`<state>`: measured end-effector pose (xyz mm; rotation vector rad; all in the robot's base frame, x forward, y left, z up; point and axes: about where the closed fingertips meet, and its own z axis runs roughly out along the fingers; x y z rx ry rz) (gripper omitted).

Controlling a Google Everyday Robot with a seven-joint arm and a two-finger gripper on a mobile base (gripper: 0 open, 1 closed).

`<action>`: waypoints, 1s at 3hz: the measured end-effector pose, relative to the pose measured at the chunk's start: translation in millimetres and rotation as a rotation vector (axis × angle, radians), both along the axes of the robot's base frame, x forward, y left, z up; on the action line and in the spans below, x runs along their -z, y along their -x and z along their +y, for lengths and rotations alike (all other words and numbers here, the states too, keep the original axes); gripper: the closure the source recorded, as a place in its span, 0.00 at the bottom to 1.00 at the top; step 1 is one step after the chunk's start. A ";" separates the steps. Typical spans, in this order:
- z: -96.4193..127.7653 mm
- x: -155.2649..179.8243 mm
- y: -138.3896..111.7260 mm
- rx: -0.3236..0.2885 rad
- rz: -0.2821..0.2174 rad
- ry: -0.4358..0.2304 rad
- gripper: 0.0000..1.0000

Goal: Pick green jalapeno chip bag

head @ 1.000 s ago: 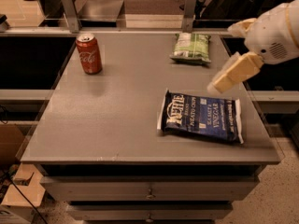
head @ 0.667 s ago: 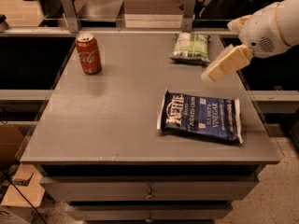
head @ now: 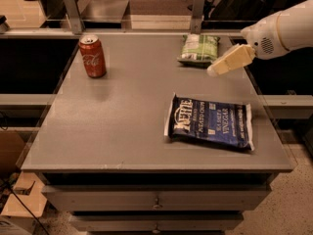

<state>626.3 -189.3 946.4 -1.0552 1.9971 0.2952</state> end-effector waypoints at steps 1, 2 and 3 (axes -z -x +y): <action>-0.7 2.0 -2.0 0.004 0.005 -0.004 0.00; 1.8 8.7 -5.3 -0.004 0.030 -0.021 0.00; 12.7 23.6 -23.1 -0.002 0.033 -0.079 0.00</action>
Offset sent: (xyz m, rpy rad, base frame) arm 0.0093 -0.0001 -0.0164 0.0447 0.0628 0.0063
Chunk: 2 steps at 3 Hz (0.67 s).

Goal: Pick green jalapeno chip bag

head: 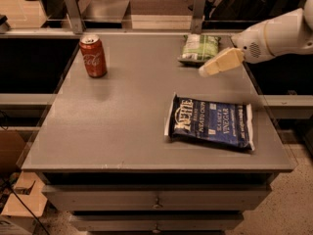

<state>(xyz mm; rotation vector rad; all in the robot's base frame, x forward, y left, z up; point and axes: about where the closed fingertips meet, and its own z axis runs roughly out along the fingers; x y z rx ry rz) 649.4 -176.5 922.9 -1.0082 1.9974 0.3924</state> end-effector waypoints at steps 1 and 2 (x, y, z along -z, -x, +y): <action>7.9 11.9 -28.4 0.017 -0.017 -0.040 0.00; 7.7 26.7 -54.7 0.052 -0.016 -0.091 0.00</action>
Offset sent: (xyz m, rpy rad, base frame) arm 0.0878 0.0000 -0.0432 0.1568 -0.0193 -0.1090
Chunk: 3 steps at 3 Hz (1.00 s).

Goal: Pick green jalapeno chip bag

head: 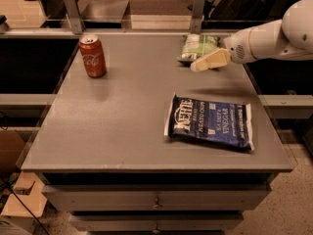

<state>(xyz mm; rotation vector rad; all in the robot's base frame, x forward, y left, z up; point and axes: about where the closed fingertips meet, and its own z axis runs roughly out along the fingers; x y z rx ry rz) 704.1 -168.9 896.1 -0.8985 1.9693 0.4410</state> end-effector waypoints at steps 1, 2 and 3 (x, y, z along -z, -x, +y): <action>-1.6 15.6 -23.1 0.034 0.014 -0.039 0.00; -4.0 28.1 -42.7 0.069 0.021 -0.073 0.00; -6.2 39.6 -61.8 0.096 0.036 -0.086 0.18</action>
Offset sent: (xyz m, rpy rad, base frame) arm 0.0674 -0.0141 -0.0405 0.1151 0.0241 -0.1250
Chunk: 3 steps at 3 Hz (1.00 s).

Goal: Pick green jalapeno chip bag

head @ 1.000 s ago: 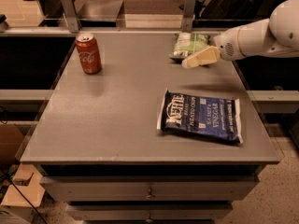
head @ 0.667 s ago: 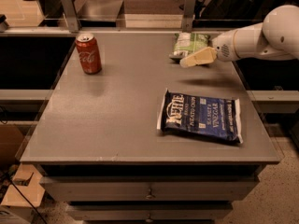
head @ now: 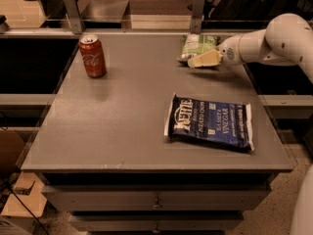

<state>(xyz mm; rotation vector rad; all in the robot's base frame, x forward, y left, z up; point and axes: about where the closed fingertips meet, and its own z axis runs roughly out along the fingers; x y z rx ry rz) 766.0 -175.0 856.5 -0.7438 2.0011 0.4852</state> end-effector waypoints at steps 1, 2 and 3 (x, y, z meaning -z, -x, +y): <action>5.3 -3.4 -6.8 -0.005 -0.023 0.026 0.41; 8.9 -14.1 -7.4 -0.017 -0.047 0.067 0.64; 15.9 -28.8 -4.7 -0.045 -0.078 0.097 0.88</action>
Offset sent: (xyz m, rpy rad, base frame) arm 0.0066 0.0064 0.0326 -0.1202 -0.0832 0.0221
